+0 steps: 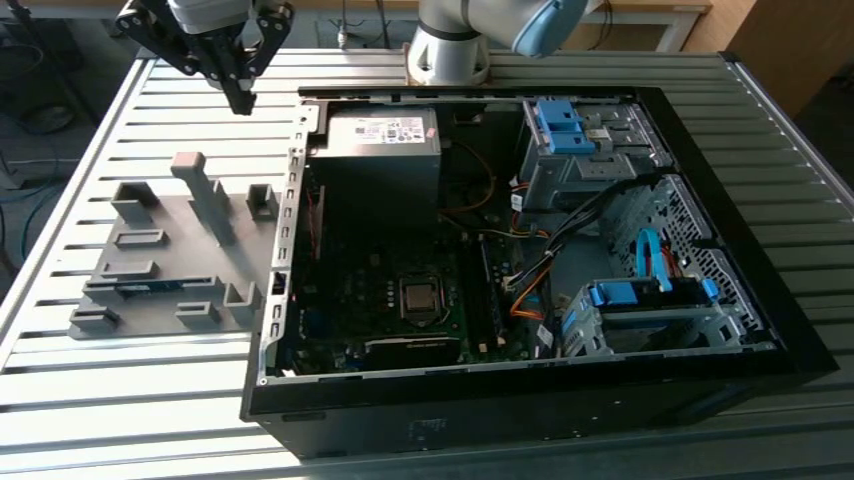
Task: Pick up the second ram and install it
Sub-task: 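Reach for the second ram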
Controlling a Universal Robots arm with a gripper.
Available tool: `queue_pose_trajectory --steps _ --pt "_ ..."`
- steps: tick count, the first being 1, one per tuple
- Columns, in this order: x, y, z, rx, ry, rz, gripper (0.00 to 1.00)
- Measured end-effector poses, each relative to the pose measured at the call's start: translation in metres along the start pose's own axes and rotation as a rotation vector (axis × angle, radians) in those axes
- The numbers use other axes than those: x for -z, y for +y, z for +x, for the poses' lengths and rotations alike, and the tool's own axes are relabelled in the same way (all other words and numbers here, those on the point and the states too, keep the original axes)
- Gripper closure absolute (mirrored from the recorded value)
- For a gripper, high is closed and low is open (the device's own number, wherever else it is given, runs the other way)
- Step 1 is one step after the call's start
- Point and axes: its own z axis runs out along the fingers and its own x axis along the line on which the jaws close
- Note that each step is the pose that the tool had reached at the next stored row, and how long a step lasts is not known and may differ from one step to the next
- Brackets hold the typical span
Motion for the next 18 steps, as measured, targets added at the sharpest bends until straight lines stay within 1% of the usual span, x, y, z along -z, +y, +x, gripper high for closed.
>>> queue_pose_trajectory --steps 9,18 --pt "0.0000 -0.0006 0.0075 0.000 0.0000 0.0000 0.89" --pt "0.0000 -0.0009 0.0119 0.000 0.0001 0.0000 0.89"
